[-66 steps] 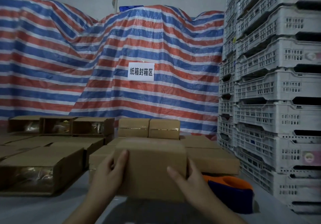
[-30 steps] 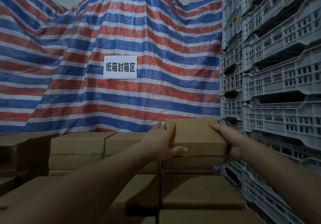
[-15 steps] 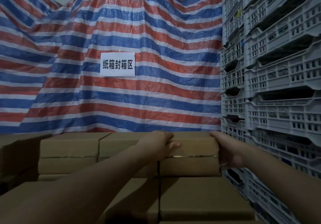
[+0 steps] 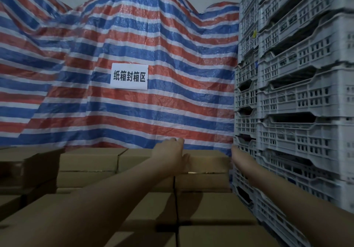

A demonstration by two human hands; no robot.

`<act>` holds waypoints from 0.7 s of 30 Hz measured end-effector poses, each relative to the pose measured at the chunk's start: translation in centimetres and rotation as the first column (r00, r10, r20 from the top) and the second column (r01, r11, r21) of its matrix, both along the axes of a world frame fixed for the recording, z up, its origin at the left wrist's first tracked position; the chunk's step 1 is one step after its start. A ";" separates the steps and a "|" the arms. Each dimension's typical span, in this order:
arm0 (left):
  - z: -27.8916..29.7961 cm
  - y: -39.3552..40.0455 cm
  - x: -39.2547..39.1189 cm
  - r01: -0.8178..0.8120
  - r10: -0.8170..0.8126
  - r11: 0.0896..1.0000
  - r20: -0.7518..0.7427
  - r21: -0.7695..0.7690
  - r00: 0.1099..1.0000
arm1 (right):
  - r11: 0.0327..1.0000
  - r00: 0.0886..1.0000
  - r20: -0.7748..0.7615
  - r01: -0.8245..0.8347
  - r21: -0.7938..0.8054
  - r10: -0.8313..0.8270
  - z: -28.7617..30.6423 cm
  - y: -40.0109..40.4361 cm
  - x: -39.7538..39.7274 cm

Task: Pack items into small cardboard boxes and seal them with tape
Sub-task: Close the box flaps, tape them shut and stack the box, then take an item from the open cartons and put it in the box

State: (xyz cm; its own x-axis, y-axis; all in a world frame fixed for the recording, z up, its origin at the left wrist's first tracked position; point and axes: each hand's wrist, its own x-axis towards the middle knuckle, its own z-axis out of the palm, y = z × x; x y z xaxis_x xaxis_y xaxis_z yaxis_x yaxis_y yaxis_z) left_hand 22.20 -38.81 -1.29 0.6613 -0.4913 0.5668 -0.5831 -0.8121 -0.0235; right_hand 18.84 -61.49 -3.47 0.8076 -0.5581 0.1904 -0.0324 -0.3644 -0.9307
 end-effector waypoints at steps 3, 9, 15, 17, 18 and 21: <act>1.4 3.0 -2.3 -0.005 0.006 0.999 0.017 -0.046 1.000 | 0.973 0.994 0.090 0.075 -0.218 -0.056 1.1 1.7 -2.5; 4.1 10.2 -7.1 -0.069 0.083 0.990 0.107 -0.123 0.991 | 0.855 0.948 0.316 0.134 -0.501 0.037 3.3 10.4 -6.6; 6.1 20.6 -10.9 -0.148 0.170 0.978 0.147 -0.148 0.975 | 0.787 0.898 0.304 -0.071 -0.613 0.318 5.2 22.0 -7.3; 6.5 24.8 -11.4 -0.151 0.175 0.969 0.116 -0.194 0.978 | 0.748 0.874 0.270 -0.147 -0.647 0.405 5.8 26.0 -7.0; 6.5 27.0 -11.6 -0.155 0.179 0.967 0.110 -0.202 0.978 | 0.730 0.859 0.257 -0.180 -0.659 0.444 6.1 28.0 -6.6; 5.8 33.7 -11.7 -0.211 0.234 0.962 0.122 -0.175 0.965 | 0.684 0.832 0.216 -0.242 -0.688 0.511 6.0 33.8 -5.1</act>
